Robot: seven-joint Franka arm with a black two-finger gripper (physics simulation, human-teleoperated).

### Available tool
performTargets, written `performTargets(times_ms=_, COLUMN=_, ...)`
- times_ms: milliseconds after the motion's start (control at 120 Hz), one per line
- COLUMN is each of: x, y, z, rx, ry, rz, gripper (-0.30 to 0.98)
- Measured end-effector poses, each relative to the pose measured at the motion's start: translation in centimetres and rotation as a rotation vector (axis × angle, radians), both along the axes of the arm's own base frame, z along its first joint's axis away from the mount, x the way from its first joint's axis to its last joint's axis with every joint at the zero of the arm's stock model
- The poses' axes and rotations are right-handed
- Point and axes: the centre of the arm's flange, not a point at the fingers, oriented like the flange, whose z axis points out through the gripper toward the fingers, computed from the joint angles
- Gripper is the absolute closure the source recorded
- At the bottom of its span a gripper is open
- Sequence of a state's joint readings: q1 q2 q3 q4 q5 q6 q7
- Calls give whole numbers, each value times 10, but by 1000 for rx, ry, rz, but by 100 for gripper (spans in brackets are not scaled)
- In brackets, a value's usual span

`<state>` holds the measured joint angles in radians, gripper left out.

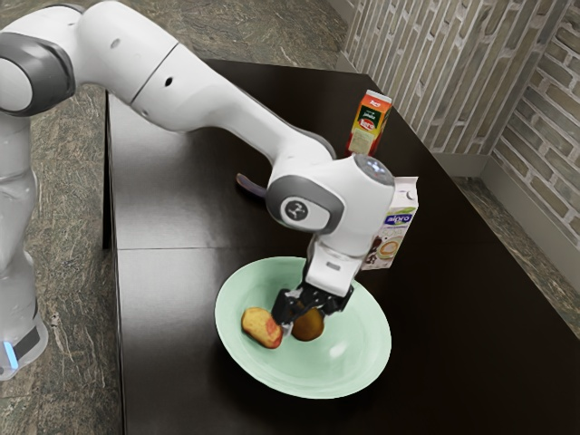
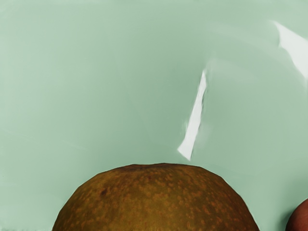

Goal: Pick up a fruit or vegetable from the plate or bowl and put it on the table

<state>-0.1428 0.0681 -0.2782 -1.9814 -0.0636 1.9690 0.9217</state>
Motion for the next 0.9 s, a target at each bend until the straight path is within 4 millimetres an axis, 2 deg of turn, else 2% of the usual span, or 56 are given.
performTargets(times_ms=83, x=6, y=-3, z=16, rx=-4, ry=-34, rz=5, gripper=31)
performTargets(times_ms=200, x=25, y=-10, z=67, rx=-25, ry=-131, rz=8, gripper=33)
performTargets(times_ms=250, x=41, y=-15, z=91, rx=-49, ry=-176, rz=10, gripper=33)
performTargets(times_ms=292, x=55, y=-24, z=104, rx=-73, ry=-204, rz=6, gripper=33)
performTargets(times_ms=342, x=72, y=-49, z=113, rx=-109, ry=-228, rz=-19, gripper=32)
performTargets(times_ms=442, x=103, y=-110, z=108, rx=-177, ry=-255, rz=-78, gripper=33)
performTargets(times_ms=508, x=111, y=-148, z=97, rx=-205, ry=-264, rz=-117, gripper=33)
performTargets(times_ms=550, x=113, y=-164, z=89, rx=-214, ry=-263, rz=-132, gripper=33)
performTargets(times_ms=617, x=113, y=-177, z=81, rx=-217, ry=-262, rz=-144, gripper=33)
performTargets(times_ms=700, x=106, y=-191, z=80, rx=-218, ry=-260, rz=-161, gripper=18)
performTargets(times_ms=900, x=99, y=-197, z=73, rx=-210, ry=-240, rz=-156, gripper=4)
